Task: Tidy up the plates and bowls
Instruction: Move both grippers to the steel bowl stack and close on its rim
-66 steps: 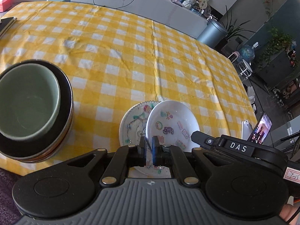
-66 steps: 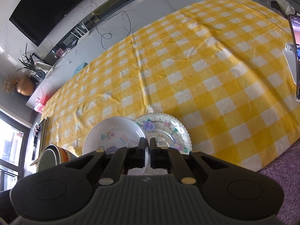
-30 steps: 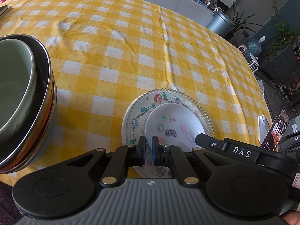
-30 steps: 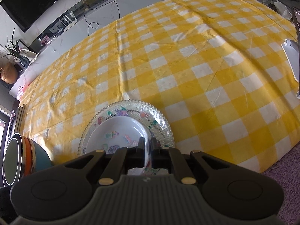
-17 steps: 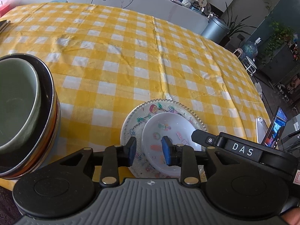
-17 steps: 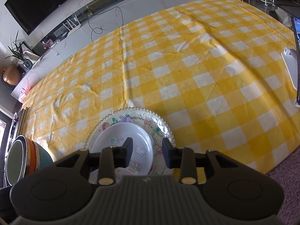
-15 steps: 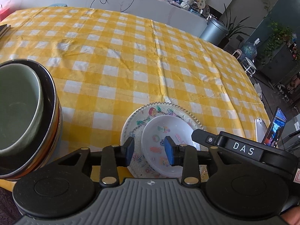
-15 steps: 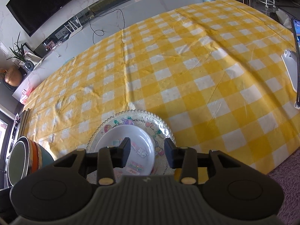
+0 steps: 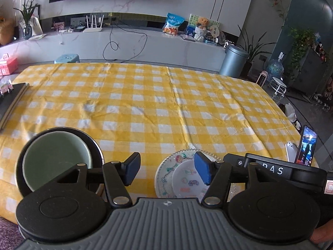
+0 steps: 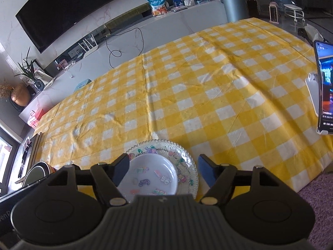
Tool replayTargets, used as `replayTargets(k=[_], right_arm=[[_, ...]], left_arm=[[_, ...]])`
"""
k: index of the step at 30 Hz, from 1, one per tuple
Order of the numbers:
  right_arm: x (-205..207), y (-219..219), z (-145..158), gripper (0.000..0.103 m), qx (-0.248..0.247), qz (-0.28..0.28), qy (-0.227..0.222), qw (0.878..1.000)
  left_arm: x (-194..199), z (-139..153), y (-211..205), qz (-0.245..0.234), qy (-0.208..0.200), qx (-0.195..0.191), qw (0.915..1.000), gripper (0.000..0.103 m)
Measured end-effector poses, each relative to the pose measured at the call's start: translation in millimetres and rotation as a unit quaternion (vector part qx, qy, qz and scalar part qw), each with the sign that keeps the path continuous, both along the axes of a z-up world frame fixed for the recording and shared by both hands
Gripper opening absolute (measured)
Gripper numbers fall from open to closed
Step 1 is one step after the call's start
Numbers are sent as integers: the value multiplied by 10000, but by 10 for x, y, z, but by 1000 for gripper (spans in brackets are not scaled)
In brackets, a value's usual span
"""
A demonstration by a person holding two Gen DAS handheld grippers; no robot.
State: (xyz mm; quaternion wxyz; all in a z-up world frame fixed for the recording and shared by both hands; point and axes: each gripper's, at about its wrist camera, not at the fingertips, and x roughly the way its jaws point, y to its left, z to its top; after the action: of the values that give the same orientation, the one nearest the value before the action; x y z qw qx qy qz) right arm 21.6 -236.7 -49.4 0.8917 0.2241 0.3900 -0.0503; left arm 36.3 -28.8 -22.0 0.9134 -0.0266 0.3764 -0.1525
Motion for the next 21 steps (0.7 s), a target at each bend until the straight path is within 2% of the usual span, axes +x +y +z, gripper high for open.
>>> replayTargets(k=[8, 14, 21], right_arm=[[-112, 307, 205, 85, -113, 423, -305, 9986], [-143, 559, 300, 93, -102, 656, -364, 9971], [-104, 973, 390, 93, -215, 1114, -262, 9932]], left_arm=[[-93, 200, 352, 442, -248, 254, 9984, 78], [-175, 348, 632, 785, -569, 576, 9936, 83], [-148, 355, 1009, 1301, -378, 509, 9895, 83]])
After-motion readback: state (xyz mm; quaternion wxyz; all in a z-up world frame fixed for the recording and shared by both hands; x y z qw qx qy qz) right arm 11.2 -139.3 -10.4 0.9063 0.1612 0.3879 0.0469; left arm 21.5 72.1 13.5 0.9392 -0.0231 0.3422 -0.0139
